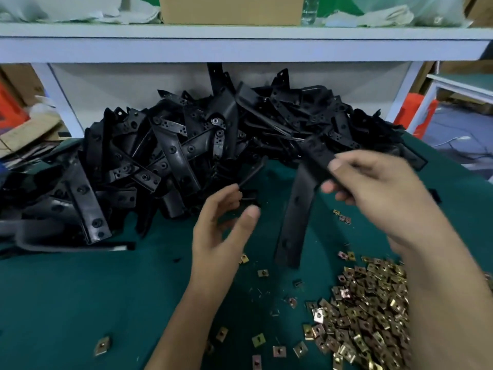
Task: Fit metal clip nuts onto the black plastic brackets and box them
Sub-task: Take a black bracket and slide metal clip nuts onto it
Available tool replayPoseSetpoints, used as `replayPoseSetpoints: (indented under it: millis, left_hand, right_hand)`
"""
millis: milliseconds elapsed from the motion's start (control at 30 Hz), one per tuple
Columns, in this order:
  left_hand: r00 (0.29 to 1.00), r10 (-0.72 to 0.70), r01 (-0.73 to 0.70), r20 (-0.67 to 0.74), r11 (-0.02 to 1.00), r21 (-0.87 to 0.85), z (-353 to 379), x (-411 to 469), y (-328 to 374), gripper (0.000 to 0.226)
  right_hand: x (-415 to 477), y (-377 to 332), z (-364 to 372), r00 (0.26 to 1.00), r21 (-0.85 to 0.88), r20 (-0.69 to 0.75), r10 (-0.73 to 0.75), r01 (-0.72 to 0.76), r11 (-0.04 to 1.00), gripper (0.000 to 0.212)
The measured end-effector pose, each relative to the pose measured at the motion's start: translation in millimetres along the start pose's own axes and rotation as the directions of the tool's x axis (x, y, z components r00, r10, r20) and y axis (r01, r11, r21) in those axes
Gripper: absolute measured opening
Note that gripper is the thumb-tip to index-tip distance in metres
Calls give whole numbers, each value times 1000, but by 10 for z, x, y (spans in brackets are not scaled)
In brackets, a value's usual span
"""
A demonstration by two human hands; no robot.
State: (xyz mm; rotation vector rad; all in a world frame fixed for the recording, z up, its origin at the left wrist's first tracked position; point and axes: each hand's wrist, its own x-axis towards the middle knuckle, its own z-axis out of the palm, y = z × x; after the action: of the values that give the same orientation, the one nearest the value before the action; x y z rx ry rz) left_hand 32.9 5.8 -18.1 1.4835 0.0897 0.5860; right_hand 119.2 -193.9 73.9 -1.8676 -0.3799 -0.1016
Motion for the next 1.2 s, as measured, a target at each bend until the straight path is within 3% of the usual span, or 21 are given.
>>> replayPoseSetpoints:
  millis: [67, 133, 200, 233, 300, 367, 433, 467, 567, 633, 733, 833, 1200]
  left_hand:
    - [968, -142, 188, 209, 957, -221, -69, 30, 89, 63]
    - [899, -198, 311, 390, 917, -251, -89, 19, 140, 64]
    - [892, -248, 364, 378, 890, -274, -35, -19, 150, 43]
    - [893, -286, 390, 347, 876, -282, -6, -33, 154, 31]
    - [883, -349, 434, 312, 861, -265, 11, -52, 155, 25]
    - [888, -351, 421, 297, 881, -217, -27, -51, 178, 34]
    - [909, -296, 365, 293, 906, -215, -64, -38, 189, 39]
    - [912, -281, 351, 298, 912, -214, -69, -39, 184, 41]
    - [905, -293, 367, 308, 904, -218, -68, -27, 130, 59]
    - [895, -289, 380, 339, 893, -241, -88, -11, 85, 69]
    - [886, -255, 392, 387, 858, -332, -111, 4, 48, 51]
    - [884, -238, 401, 402, 829, -390, -105, -3, 36, 40]
    - [872, -275, 435, 404, 815, -384, -108, -15, 58, 44]
  right_hand:
    - [-101, -16, 44, 941, 21, 327, 84, -96, 995, 19]
    - [-170, 20, 159, 834, 9, 532, 145, -177, 984, 17]
    - [-203, 70, 265, 756, -59, 626, 190, -197, 979, 14]
    - [-202, 103, 284, 754, -96, 622, 213, -196, 976, 15]
    - [-150, 225, 185, 848, -154, 452, 276, -231, 961, 28]
    - [-69, 423, -81, 928, -309, 66, 366, -330, 892, 40]
    - [-71, 579, -410, 838, -533, -272, 472, -540, 652, 57]
    - [-96, 670, -560, 776, -557, -353, 522, -623, 549, 67]
    - [-162, 935, -831, 667, -563, -359, 653, -713, 418, 75]
    - [-173, 1044, -879, 658, -606, -344, 670, -700, 377, 66]
    - [-125, 1113, -877, 721, -546, -306, 622, -668, 506, 45]
    - [-133, 1156, -855, 743, -492, -294, 601, -657, 572, 26]
    - [-136, 1097, -768, 778, -302, -282, 561, -627, 718, 27]
